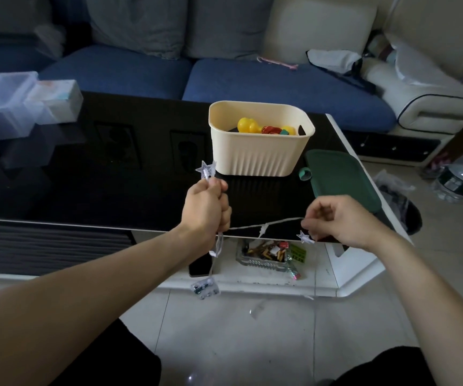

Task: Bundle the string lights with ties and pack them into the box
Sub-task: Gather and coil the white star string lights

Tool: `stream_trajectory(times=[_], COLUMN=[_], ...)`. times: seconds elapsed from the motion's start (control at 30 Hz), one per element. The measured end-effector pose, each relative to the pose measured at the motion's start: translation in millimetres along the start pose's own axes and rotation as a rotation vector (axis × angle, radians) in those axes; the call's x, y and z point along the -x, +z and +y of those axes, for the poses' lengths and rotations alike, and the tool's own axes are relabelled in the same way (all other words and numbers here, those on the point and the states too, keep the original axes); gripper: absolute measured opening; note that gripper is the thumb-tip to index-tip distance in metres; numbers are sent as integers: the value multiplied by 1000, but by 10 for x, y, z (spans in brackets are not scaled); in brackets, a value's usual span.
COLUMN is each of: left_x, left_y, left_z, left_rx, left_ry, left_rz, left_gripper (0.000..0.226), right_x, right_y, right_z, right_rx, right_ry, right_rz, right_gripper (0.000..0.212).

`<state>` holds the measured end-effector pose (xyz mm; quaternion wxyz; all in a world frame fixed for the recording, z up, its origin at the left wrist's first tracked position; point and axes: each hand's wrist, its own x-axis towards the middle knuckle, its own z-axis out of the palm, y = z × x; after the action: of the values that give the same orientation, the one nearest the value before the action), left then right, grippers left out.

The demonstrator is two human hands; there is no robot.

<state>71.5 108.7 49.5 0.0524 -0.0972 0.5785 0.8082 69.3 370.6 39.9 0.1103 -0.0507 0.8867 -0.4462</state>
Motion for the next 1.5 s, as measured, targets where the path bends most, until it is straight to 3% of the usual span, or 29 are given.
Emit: stream_trajectory(times=[0.1,0.17,0.27,0.4,0.57,0.7,0.77,0.87,0.93,1.07,1.13,1.23,1.3,1.4,1.5], left_x=[-23,-30,-22,-18,21,59,96,144,184,226,225,227,231,207,176], left_y=[-2,-2,3,3,43,57,75,138,190,240,241,255,285,327,330], left_z=[-26,-50,-87,-144,-153,-134,-129,-138,-172,-240,-257,-259,-247,-226,-214], left_rx=[-18,-28,-47,-84,-86,-110,-118,-110,-128,-158,-157,-167,-164,-154,-140], left_ry=[4,3,-4,-11,-25,-25,-30,-50,-56,-48,-44,-31,-17,-4,-14], left_rz=[3,-7,-32,-62,-81,-122,-124,-152,-178,-193,-197,-198,-178,-114,-82], left_gripper=[31,31,31,30,31,33,33,33,34,34,34,33,33,32,30], right_x=[-16,-40,-14,77,171,311,390,418,438,534,591,608,568,527,537], right_y=[55,77,117,222,260,460,525,481,388,223,149,88,81,-19,-104], right_z=[23,41,8,31,157,358,467,717,839,793,712,546,436,290,165], right_rx=[-80,19,217,106,221,272,373,350,262,-249,-570,-858,-805,-485,-428], right_ry=[-31,-48,109,443,483,434,387,394,426,664,711,575,464,262,79], right_rz=[119,147,-20,-342,-338,-303,-196,183,381,409,338,373,538,832,890], right_gripper=[10,11,12,23,39,24,17,16,28,74,65,48,38,19,13])
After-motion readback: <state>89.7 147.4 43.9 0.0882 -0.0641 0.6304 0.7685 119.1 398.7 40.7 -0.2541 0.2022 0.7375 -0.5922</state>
